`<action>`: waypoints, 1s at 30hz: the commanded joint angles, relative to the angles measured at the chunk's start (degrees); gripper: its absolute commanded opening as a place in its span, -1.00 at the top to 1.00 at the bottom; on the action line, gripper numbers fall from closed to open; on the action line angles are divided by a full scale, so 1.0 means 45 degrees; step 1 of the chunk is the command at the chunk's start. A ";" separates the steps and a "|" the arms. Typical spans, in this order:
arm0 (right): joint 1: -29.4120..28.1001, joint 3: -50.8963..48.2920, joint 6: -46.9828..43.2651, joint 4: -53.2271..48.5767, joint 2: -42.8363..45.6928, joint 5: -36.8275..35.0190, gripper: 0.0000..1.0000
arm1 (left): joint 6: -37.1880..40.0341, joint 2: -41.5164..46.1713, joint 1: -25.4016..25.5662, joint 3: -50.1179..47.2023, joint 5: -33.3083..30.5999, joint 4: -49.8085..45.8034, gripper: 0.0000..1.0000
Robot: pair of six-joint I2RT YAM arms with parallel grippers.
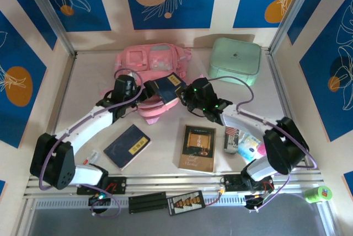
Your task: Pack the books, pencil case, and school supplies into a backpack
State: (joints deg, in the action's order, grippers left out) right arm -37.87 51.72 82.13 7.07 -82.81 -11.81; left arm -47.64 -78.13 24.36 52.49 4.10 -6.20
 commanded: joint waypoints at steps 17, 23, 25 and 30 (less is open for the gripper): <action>0.0652 -0.1107 -0.3545 -0.4088 0.3660 -0.3626 0.96 | 0.4625 -0.5735 0.0544 0.2890 0.4093 -0.2187 -0.89; 0.1233 -0.1502 -0.3414 -0.4795 0.4358 -0.3739 0.95 | 0.3641 -0.6134 0.2368 0.2685 0.4344 -0.1326 -0.89; 0.1462 -0.1662 -0.3349 -0.5009 0.4603 -0.3735 0.96 | 0.3621 -0.6077 0.2703 0.2866 0.4671 -0.1324 -0.89; 0.1976 -0.1933 -0.3537 -0.5224 0.5254 -0.3551 0.96 | 0.5217 -0.5284 0.2882 0.4317 0.4333 -0.3287 -0.97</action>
State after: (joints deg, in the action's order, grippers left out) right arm -29.89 43.68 67.20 -16.38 -61.52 -26.41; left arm -27.86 -103.72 37.54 68.12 22.33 -13.80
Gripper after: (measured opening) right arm 0.124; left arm 0.977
